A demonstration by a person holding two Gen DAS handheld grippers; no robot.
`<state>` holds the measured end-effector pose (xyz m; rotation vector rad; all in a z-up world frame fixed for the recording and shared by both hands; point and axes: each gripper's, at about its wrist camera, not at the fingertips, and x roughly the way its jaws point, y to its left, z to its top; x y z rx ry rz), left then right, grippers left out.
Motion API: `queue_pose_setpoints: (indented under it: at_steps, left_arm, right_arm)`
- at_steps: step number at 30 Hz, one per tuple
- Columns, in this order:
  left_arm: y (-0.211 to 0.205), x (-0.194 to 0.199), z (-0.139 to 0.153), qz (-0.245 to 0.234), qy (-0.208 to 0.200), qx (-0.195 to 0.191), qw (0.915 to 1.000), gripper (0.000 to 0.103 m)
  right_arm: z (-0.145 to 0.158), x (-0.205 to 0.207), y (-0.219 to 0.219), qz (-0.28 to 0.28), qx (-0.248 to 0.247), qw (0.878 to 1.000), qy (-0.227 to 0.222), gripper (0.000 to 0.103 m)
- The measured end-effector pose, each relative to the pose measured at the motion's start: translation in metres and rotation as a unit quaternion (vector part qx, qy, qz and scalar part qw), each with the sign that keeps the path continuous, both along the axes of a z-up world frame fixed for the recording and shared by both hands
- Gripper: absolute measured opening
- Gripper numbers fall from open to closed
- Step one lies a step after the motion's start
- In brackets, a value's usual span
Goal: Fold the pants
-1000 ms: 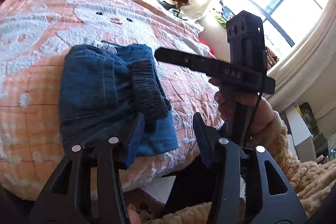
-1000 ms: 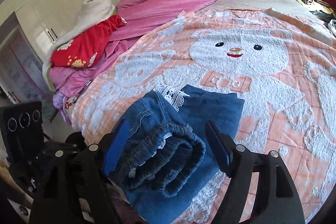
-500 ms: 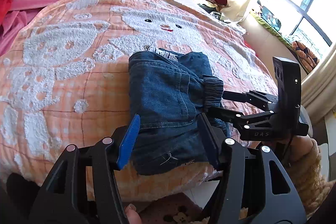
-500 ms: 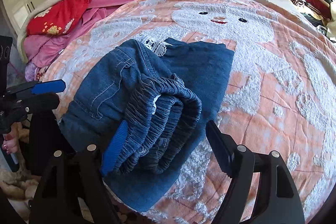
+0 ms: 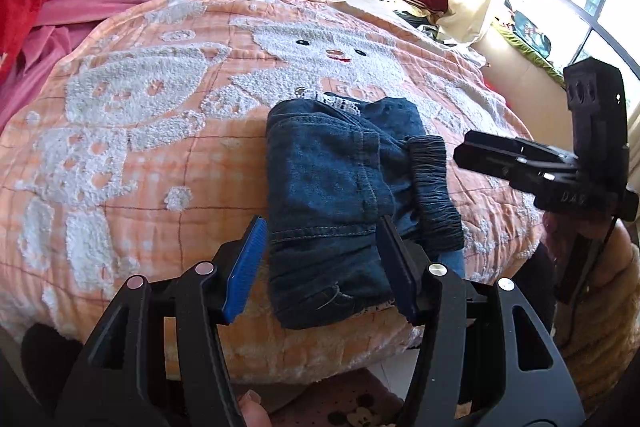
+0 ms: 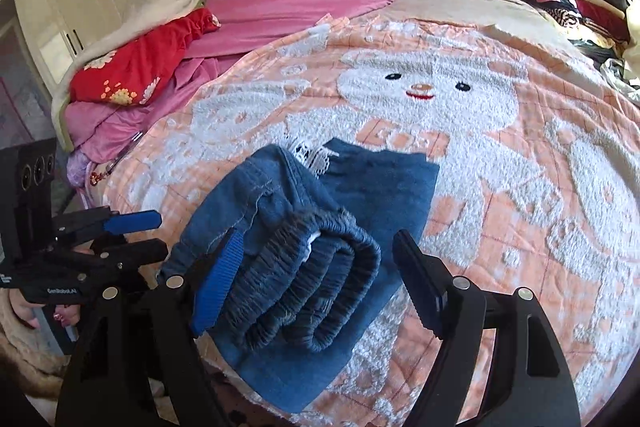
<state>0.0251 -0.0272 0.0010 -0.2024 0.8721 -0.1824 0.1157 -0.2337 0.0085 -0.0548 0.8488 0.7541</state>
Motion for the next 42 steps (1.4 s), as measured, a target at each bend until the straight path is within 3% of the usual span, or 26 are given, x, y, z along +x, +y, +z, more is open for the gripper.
queue_pose_setpoints:
  at_steps: [6,10,17,19,22,32,34,42]
  left_arm:
    - [0.006,-0.001,0.000,0.013,0.000,-0.022,0.9997,0.022]
    - [-0.009,0.000,-0.002,-0.012,0.002,-0.015,0.9998,0.018]
    - [-0.046,-0.005,-0.035,-0.066,0.052,0.030,0.9960,0.018]
    - [-0.049,-0.008,-0.036,-0.070,0.048,0.039,0.9957,0.018]
    - [-0.043,-0.007,-0.037,-0.070,0.051,0.020,0.9960,0.018]
    - [-0.038,-0.008,-0.034,-0.066,0.052,0.002,0.9964,0.018]
    - [-0.037,-0.007,-0.033,-0.066,0.053,0.001,0.9964,0.018]
    - [-0.037,-0.008,-0.032,-0.068,0.054,0.000,0.9962,0.018]
  right_arm:
    - [0.014,0.033,0.026,0.015,-0.017,1.000,-0.013,0.076]
    - [0.006,0.055,0.058,0.050,-0.053,0.997,-0.009,0.060]
    - [-0.033,0.067,0.101,0.105,-0.133,0.985,0.019,0.047]
    - [-0.045,0.062,0.107,0.117,-0.157,0.981,0.017,0.027]
    - [-0.046,0.059,0.103,0.104,-0.163,0.981,-0.003,0.013]
    - [-0.061,0.074,0.099,0.068,-0.164,0.984,0.002,0.014]
    - [-0.060,0.075,0.097,0.061,-0.161,0.985,0.001,0.020]
    - [-0.058,0.075,0.091,0.042,-0.144,0.989,0.009,0.027]
